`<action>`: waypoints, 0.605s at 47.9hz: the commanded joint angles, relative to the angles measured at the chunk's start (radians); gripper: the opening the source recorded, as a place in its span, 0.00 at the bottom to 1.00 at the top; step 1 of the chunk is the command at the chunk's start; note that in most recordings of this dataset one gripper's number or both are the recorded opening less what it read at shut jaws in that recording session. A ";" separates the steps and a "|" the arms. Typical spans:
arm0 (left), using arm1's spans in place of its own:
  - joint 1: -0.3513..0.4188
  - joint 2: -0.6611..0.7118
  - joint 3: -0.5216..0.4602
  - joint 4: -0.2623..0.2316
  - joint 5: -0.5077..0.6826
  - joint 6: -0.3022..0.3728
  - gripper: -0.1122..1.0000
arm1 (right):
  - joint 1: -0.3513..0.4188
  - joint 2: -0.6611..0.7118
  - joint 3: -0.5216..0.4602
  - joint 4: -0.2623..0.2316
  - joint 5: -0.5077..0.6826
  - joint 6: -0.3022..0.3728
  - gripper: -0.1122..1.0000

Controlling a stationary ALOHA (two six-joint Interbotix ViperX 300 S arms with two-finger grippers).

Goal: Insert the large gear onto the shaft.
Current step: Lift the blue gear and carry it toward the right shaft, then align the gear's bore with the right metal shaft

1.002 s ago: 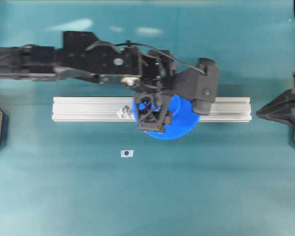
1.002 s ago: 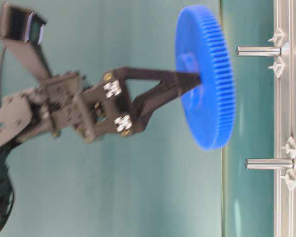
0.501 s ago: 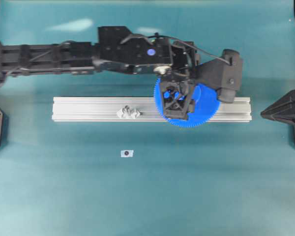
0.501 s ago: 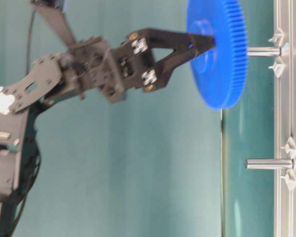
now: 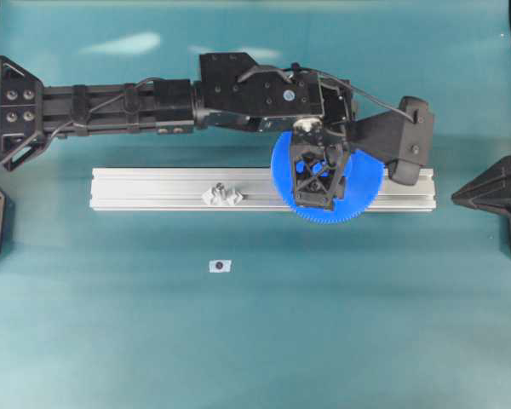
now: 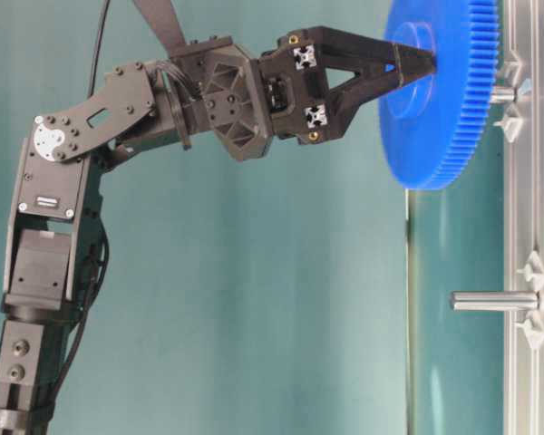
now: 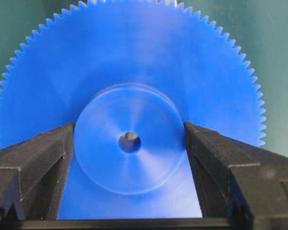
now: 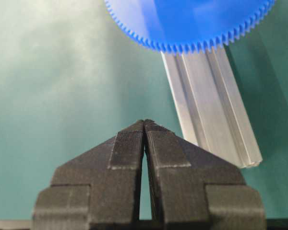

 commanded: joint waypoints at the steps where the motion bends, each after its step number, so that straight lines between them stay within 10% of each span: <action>1: 0.020 -0.026 -0.028 0.005 0.000 0.005 0.79 | -0.002 0.006 -0.012 -0.002 -0.005 0.011 0.18; 29: 0.052 -0.028 0.020 0.005 0.037 -0.009 0.79 | -0.003 0.006 -0.011 0.000 -0.005 0.012 0.18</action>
